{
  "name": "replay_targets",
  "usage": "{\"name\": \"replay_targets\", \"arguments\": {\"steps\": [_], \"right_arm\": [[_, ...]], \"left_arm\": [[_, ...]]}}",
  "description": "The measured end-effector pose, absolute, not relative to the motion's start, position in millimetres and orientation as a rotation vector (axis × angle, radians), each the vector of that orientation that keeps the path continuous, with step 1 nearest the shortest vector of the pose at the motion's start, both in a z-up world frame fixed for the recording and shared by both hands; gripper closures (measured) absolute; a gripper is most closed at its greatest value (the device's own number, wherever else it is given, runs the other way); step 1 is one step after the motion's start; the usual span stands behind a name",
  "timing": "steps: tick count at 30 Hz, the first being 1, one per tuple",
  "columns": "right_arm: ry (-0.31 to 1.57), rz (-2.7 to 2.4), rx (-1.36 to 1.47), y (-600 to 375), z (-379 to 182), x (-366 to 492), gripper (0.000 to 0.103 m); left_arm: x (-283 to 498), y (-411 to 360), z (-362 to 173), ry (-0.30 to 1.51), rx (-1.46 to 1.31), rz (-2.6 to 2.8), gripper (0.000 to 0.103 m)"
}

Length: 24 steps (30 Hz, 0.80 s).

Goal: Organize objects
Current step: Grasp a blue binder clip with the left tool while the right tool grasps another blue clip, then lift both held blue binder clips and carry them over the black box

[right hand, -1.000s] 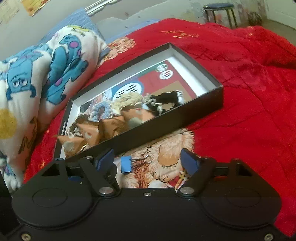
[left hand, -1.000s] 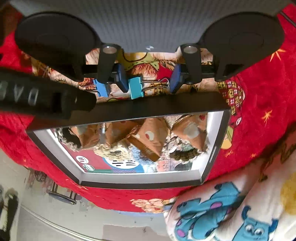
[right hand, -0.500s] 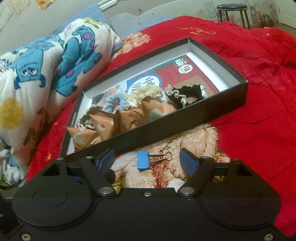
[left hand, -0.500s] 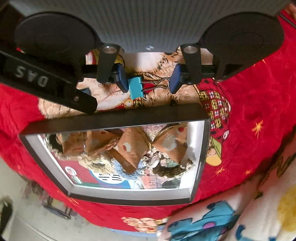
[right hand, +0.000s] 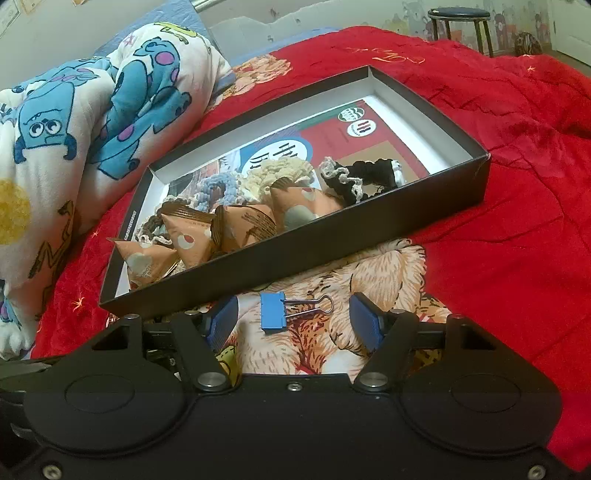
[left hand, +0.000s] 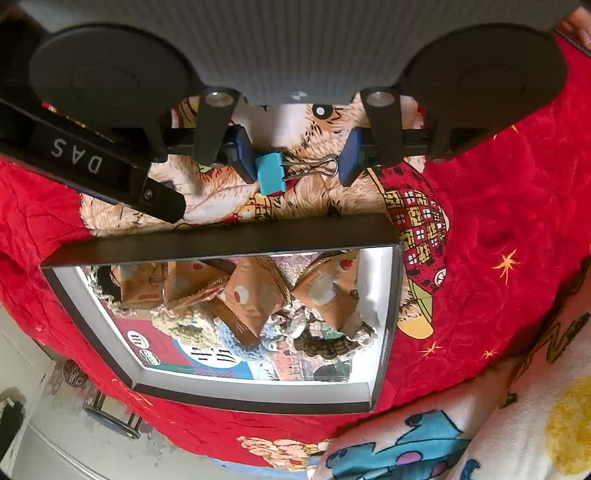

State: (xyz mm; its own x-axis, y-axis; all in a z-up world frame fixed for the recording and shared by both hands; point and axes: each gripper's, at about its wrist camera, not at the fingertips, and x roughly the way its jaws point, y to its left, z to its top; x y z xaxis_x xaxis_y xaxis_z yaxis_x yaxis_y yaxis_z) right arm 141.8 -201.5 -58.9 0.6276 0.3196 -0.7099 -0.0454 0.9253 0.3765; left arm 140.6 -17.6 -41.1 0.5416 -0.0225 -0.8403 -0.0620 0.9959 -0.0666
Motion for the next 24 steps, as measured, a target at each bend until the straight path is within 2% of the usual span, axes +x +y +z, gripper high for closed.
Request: {"name": "replay_targets", "arguments": {"steps": [5,10,14,18,24], "right_arm": [[0.876,0.214,0.348,-203,-59,143,0.038],[0.894,0.184,0.178,-185,-57,143,0.052],[0.879,0.164,0.07,-169,-58,138,0.053],[0.861,0.153,0.083,-169,-58,139,0.059],[0.871,0.14,0.179,-180,-57,140,0.06]], "left_arm": [[141,-9,-38,1.016,-0.14,0.024,0.05],[142,-4,-35,1.016,-0.157,0.022,0.05],[143,-6,-35,1.017,-0.156,0.013,0.05],[144,-9,-35,1.008,-0.141,0.013,0.05],[142,-16,-35,0.991,-0.109,0.029,0.05]]}}
